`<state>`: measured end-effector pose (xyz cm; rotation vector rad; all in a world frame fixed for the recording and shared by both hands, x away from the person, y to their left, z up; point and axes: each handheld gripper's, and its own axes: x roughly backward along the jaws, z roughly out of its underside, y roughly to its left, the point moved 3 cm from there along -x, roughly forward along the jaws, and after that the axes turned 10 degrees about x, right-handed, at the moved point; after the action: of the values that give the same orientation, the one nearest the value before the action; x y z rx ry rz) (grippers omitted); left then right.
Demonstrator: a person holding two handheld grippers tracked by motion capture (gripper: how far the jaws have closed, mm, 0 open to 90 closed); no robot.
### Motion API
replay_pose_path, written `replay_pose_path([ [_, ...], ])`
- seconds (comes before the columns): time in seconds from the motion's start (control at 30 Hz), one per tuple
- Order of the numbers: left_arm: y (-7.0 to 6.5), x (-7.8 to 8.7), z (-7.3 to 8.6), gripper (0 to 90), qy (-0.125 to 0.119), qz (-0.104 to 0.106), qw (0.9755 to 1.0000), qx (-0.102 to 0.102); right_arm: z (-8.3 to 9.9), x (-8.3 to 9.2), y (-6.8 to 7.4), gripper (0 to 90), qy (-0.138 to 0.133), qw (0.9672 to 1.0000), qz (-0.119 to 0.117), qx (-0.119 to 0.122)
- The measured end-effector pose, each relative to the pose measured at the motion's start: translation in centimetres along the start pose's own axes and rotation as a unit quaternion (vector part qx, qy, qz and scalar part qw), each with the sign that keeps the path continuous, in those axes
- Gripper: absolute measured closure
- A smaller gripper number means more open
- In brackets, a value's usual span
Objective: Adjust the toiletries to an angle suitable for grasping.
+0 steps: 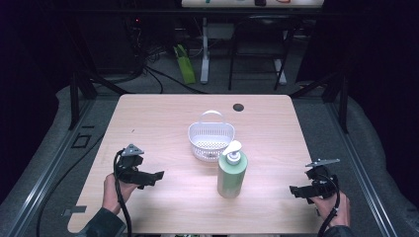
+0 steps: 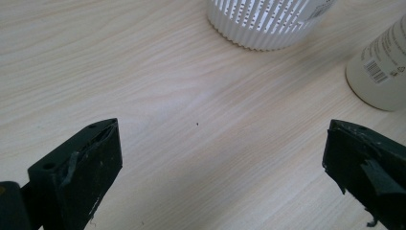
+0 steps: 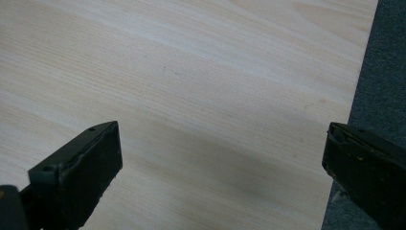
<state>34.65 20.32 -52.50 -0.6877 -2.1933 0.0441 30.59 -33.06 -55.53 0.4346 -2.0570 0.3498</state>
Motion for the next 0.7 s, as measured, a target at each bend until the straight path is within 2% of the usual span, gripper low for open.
replay_pose_path([
  [0.37, 0.0, 0.0, 0.0, 0.0, 0.001, -0.004, 1.0000, -0.006, -0.2, 0.0, 0.4, 0.0, -0.002, 0.9999, -0.001, 0.011],
  [0.7, 0.0, 0.0, 0.0, 0.0, 0.001, -0.004, 1.0000, -0.008, -0.8, 0.2, 1.5, 0.0, -0.007, 0.9995, -0.004, 0.030],
])
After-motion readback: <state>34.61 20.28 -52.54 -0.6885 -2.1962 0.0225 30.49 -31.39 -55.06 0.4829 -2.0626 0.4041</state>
